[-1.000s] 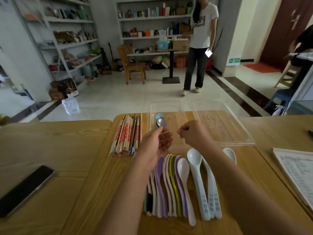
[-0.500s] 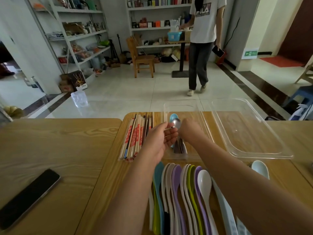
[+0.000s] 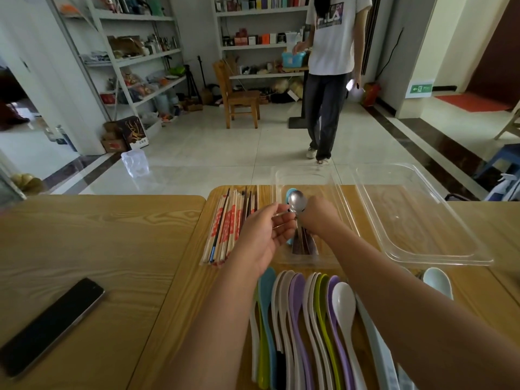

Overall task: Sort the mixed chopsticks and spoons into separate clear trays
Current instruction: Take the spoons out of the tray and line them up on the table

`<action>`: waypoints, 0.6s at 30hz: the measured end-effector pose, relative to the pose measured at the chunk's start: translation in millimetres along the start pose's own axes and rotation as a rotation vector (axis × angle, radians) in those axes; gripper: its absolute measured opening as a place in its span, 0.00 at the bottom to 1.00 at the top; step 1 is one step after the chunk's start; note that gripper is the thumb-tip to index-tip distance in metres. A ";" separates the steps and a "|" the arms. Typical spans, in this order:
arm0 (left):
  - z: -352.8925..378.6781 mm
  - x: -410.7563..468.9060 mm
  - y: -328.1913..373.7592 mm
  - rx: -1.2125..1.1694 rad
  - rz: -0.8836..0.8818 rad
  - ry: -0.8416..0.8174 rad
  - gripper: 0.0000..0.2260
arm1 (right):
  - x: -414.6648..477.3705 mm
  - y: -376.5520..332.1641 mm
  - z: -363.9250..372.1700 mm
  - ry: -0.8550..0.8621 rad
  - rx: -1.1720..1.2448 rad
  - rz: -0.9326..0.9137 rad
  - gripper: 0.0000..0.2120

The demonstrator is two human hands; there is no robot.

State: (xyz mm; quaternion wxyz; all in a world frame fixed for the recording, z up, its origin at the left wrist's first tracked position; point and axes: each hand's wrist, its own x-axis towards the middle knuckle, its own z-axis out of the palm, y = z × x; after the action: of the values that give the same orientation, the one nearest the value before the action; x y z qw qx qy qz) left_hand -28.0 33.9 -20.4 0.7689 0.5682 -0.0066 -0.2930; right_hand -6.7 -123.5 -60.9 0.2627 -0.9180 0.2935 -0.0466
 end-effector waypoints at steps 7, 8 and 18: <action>12.8 -25.4 4.5 -0.011 0.041 -0.033 0.11 | -14.8 -8.5 -53.6 0.101 0.102 -0.017 0.07; 17.7 -32.7 4.2 -0.022 0.047 -0.052 0.11 | -21.2 -6.0 -64.2 0.123 0.112 -0.014 0.06; 78.5 -101.7 -53.7 -0.129 -0.054 -0.253 0.12 | -130.0 78.8 -141.2 0.211 0.091 0.085 0.09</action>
State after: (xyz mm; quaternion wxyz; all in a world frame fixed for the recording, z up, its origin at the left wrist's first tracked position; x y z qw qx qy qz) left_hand -163.0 2.4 -6.9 0.7886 0.4762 -0.0692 -0.3828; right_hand -188.1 -168.8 29.0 0.2736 -0.8818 0.3557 -0.1452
